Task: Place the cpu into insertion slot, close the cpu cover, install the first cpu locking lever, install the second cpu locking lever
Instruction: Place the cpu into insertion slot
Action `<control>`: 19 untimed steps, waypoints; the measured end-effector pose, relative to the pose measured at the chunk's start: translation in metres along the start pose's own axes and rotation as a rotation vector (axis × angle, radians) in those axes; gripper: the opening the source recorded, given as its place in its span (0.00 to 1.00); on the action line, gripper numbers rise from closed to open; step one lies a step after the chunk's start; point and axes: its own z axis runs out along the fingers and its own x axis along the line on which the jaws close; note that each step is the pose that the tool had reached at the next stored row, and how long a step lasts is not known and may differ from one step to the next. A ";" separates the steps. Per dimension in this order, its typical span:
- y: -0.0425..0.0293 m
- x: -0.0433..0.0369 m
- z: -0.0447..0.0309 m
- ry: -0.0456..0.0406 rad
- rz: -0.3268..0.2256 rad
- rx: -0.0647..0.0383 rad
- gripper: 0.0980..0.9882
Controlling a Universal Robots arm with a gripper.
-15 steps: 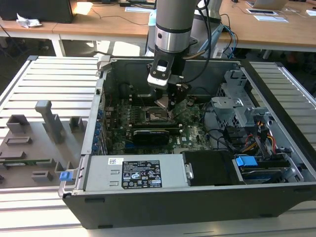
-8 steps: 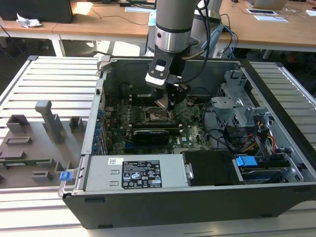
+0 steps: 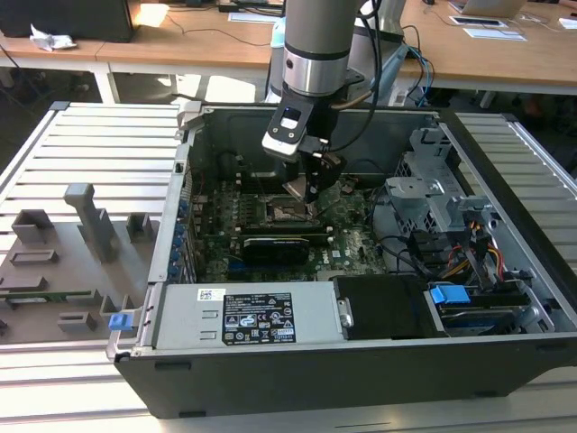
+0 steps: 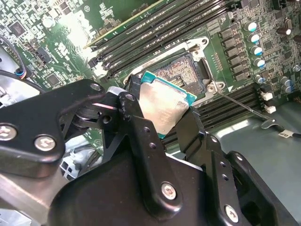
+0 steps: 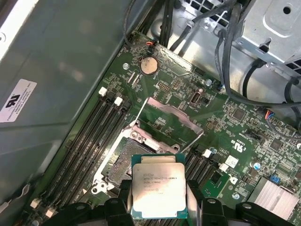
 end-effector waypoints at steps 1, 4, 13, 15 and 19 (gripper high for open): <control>0.0000 0.0000 0.0000 -0.0019 0.008 0.001 0.50; 0.0000 0.0000 0.0000 -0.0126 0.033 0.007 0.50; 0.0000 0.0000 0.0003 -0.0393 0.099 0.023 0.50; 0.0000 0.0000 0.0004 -0.0436 0.110 0.025 0.50; 0.0000 0.0000 0.0006 -0.0554 0.138 0.032 0.50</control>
